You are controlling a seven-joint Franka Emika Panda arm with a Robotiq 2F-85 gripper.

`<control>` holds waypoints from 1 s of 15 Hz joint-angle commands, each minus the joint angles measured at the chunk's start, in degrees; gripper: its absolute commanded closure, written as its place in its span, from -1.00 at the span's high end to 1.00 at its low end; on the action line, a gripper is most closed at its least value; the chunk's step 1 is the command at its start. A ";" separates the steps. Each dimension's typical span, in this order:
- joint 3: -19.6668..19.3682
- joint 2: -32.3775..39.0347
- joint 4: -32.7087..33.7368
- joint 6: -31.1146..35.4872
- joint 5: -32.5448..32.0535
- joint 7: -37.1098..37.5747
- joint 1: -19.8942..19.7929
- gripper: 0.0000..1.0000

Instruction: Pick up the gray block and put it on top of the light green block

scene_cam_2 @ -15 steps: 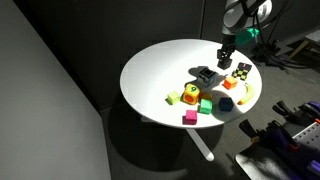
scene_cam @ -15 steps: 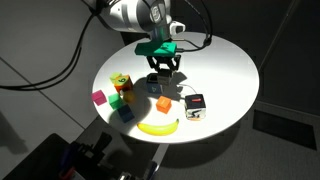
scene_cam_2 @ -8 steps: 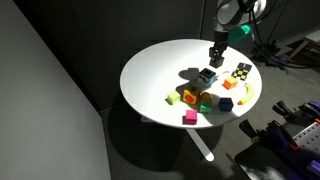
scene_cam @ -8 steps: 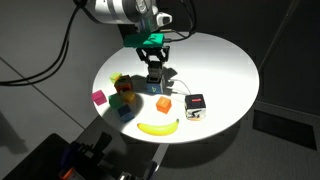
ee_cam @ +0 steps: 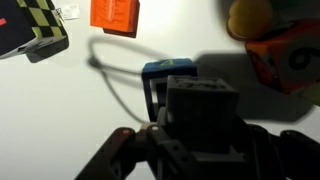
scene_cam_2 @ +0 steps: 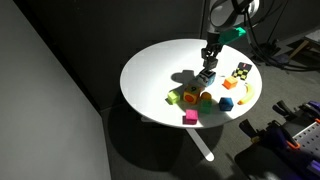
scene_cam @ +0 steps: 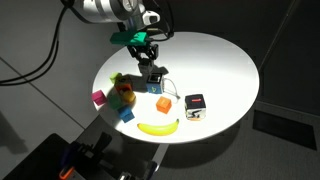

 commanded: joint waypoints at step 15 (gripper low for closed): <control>0.33 0.39 0.29 -0.13 -0.21 3.74 2.65 0.11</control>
